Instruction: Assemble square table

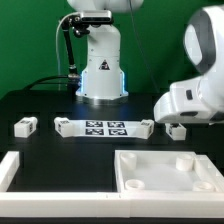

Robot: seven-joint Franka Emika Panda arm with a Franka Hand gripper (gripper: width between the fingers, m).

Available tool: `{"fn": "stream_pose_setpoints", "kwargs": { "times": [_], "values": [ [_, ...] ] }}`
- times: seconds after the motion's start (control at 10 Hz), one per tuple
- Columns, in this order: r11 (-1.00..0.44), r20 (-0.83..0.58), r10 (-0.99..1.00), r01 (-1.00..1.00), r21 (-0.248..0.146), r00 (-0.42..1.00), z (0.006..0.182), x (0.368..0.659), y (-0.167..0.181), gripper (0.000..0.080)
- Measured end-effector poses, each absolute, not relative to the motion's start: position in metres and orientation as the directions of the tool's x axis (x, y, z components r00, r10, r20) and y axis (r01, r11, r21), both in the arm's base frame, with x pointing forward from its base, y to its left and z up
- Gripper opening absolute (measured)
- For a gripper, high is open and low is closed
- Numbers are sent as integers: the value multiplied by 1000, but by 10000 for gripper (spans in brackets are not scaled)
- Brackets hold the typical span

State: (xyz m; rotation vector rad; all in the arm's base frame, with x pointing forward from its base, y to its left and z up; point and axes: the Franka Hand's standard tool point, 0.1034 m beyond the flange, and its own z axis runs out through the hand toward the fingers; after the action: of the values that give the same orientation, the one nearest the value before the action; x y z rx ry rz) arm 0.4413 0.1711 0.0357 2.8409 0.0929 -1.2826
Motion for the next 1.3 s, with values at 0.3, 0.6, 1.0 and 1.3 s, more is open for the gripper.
{"fn": "stream_pose_setpoints", "kwargs": {
  "times": [0.3,0.6,1.0,1.3],
  "values": [
    [-998,-750,42,60,-3,660,36,441,170,648],
    [-998,-797,30,62,10,603,29,417,165,648],
    [-998,-800,30,63,9,600,27,415,164,648],
    [-998,-812,23,62,16,583,14,396,158,648]
  ]
}}
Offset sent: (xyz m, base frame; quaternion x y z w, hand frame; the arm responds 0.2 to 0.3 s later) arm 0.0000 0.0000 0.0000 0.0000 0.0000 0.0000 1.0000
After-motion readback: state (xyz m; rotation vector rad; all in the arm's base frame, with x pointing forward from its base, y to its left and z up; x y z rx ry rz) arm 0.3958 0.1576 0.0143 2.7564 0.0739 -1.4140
